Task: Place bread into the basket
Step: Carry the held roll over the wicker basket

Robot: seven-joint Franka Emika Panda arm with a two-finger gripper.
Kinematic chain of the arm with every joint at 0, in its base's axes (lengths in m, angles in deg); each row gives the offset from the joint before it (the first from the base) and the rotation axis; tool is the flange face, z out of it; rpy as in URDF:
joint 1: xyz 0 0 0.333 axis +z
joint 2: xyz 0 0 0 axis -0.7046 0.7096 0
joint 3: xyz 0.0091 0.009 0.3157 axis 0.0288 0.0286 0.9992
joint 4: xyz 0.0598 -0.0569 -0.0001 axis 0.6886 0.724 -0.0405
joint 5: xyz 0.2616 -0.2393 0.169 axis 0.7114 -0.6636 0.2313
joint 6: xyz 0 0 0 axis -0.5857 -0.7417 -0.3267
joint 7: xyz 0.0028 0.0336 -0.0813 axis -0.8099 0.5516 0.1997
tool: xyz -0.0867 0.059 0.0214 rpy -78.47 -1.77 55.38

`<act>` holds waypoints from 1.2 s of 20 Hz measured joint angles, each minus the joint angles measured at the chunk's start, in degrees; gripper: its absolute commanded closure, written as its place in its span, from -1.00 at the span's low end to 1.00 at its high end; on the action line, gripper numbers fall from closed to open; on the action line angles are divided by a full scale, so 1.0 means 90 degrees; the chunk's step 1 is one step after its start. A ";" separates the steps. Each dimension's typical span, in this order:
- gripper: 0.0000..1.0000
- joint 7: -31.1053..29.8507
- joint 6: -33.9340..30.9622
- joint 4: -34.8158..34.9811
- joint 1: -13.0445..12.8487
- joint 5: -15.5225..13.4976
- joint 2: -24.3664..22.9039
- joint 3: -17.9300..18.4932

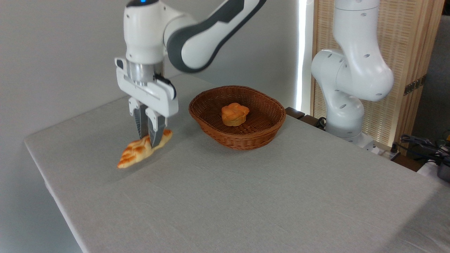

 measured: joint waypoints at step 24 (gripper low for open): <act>-0.71 0.1544 -0.3933 0.1910 -0.1033 -0.0631 -0.3273 0.0222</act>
